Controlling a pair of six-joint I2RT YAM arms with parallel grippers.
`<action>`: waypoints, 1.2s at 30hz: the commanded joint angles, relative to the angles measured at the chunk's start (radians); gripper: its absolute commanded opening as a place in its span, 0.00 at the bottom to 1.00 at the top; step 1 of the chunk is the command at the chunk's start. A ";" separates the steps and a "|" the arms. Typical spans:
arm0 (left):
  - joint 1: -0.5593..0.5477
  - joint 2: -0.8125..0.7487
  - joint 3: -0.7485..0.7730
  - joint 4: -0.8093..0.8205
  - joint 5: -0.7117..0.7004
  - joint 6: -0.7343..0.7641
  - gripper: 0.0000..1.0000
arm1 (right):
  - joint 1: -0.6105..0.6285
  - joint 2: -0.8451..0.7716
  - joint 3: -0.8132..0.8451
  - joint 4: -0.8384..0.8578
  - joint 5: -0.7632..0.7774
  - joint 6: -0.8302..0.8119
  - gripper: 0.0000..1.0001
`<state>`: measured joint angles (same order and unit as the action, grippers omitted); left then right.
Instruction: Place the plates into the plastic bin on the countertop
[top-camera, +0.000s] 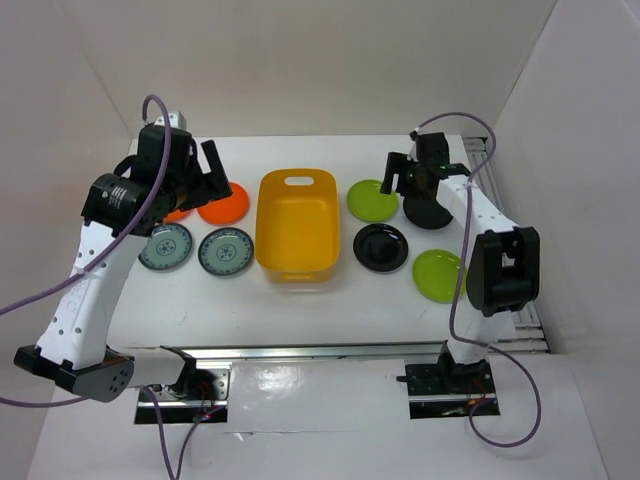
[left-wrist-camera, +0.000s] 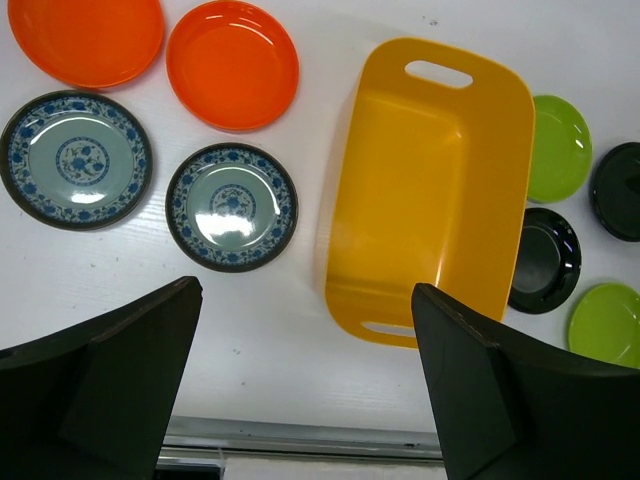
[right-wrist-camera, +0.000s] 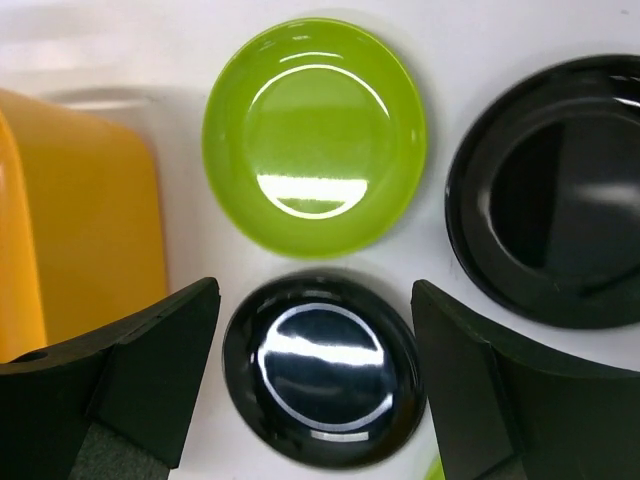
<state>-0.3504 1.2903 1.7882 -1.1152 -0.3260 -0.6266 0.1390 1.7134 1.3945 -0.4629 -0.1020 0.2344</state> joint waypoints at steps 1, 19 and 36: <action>-0.025 -0.009 0.000 0.034 0.012 0.037 1.00 | -0.003 0.084 0.049 0.121 -0.050 -0.010 0.84; -0.025 0.001 -0.059 0.054 0.044 0.056 1.00 | 0.036 0.416 0.359 0.132 -0.001 -0.199 0.85; -0.055 0.001 -0.069 0.045 0.035 0.056 1.00 | -0.047 0.560 0.434 0.089 -0.145 -0.260 0.87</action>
<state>-0.3992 1.3014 1.7275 -1.0916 -0.2859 -0.5972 0.0959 2.2559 1.7935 -0.3756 -0.2111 -0.0017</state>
